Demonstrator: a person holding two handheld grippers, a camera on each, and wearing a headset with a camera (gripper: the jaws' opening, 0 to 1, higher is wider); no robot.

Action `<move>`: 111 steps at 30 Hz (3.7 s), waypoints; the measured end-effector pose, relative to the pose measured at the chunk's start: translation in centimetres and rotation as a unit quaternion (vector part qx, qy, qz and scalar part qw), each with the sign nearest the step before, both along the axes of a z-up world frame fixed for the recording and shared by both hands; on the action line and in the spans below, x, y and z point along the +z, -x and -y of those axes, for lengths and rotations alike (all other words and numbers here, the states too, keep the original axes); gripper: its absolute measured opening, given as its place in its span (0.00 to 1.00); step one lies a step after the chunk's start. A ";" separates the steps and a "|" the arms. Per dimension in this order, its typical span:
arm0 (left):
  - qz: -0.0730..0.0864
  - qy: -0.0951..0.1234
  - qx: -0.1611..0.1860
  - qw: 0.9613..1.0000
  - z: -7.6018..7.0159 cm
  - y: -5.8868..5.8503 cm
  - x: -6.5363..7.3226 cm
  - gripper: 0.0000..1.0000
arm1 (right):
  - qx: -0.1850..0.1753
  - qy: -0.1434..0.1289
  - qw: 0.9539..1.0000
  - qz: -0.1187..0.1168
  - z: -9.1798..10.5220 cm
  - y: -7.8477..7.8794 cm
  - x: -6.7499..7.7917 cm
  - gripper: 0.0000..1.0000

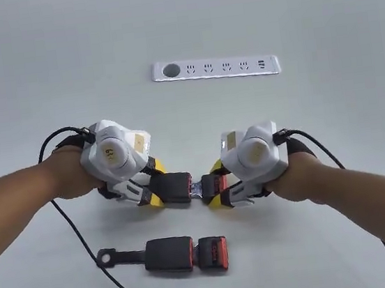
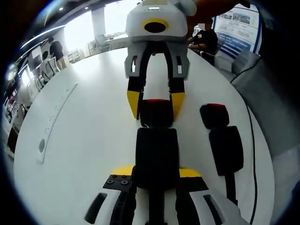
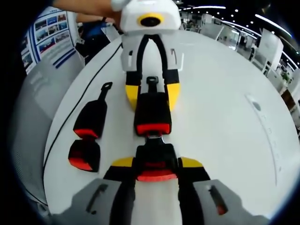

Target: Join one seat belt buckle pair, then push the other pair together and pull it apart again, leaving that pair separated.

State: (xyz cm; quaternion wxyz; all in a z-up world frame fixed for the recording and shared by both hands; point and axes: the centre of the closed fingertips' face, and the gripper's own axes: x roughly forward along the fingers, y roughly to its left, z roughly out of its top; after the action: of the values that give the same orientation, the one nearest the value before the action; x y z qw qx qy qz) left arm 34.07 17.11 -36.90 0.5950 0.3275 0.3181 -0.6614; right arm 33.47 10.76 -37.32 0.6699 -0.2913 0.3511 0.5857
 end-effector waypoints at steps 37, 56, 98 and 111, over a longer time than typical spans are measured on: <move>0.001 -0.020 0.009 1.000 0.4 0.6 0.6 0.32 | 0.004 0.019 1.000 0.012 -1.2 -0.2 0.0 0.33; 0.002 -0.020 0.008 1.000 0.1 0.6 0.6 0.33 | 0.003 0.017 1.000 0.012 0.2 0.1 0.0 0.34; -0.002 -0.022 0.008 1.000 -0.2 -0.2 -0.5 0.33 | -0.026 0.023 0.999 0.005 12.1 2.4 0.0 0.35; -0.002 -0.027 0.003 1.000 -0.1 -0.2 -0.4 0.34 | -0.045 0.027 0.999 0.002 13.1 2.8 0.0 0.37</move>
State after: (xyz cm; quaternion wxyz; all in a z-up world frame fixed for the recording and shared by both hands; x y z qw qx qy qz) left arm 34.26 17.23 -37.33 0.5873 0.3416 0.3380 -0.6512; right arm 30.69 -2.38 -37.29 0.6883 -0.2948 0.3780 0.5445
